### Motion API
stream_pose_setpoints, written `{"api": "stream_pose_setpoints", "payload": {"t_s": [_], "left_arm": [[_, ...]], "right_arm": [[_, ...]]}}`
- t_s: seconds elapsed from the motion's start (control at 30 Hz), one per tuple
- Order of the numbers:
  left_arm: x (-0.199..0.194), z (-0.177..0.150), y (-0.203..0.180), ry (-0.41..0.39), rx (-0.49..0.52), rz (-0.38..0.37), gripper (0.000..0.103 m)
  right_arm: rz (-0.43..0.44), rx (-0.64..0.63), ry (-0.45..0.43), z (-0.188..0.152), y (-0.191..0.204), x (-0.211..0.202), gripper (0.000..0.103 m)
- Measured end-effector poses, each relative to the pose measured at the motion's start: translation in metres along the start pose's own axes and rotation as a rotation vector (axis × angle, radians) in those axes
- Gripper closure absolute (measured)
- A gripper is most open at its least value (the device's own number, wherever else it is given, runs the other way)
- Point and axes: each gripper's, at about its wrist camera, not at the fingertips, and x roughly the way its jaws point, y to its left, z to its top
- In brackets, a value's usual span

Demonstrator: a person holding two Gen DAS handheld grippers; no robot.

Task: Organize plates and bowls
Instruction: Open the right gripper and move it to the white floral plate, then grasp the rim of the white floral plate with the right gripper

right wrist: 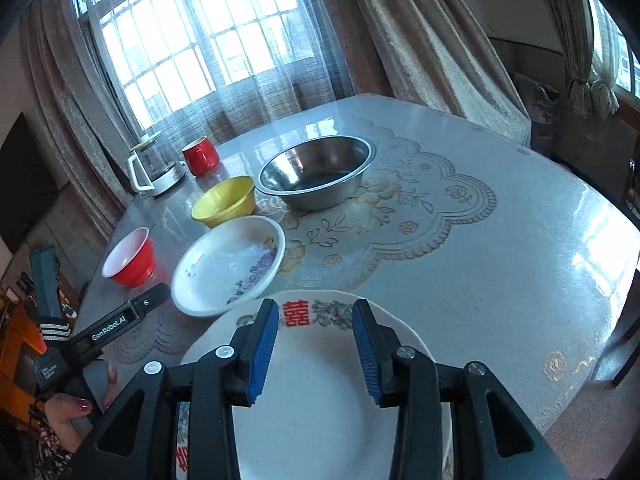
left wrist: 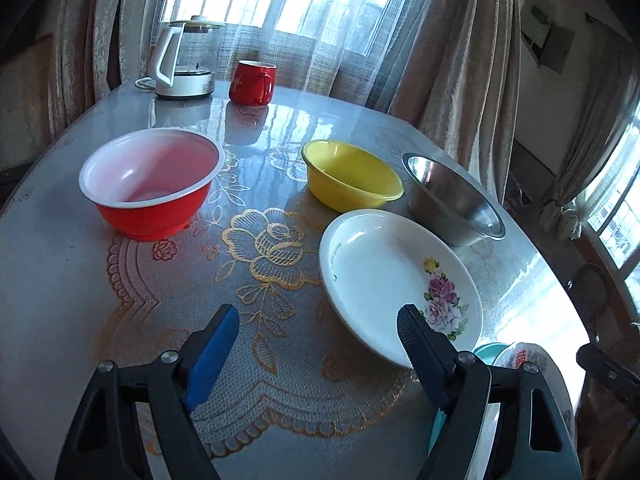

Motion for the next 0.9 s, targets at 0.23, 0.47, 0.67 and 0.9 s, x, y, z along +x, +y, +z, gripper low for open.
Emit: {"api": "stream_pose_setpoints", "payload": {"t_s": [0.23,0.47,0.67,0.9], "left_arm": [[0.016,0.011,0.002,0.033,-0.042,-0.048,0.022],[0.026,0.013,0.005,0.08,-0.018,-0.07,0.025],[0.028,0.012,0.004,0.081,0.006,-0.074,0.032],[0.031,0.012,0.003,0.091,0.036,-0.096,0.048]], "right_arm": [[0.012,-0.007,0.067,0.037,0.019,0.042,0.064],[0.059,0.077,0.215,0.057,0.02,0.104,0.064],[0.111,0.15,0.291,0.06,0.013,0.138,0.068],[0.131,0.142,0.331,0.054,0.019,0.157,0.079]]}}
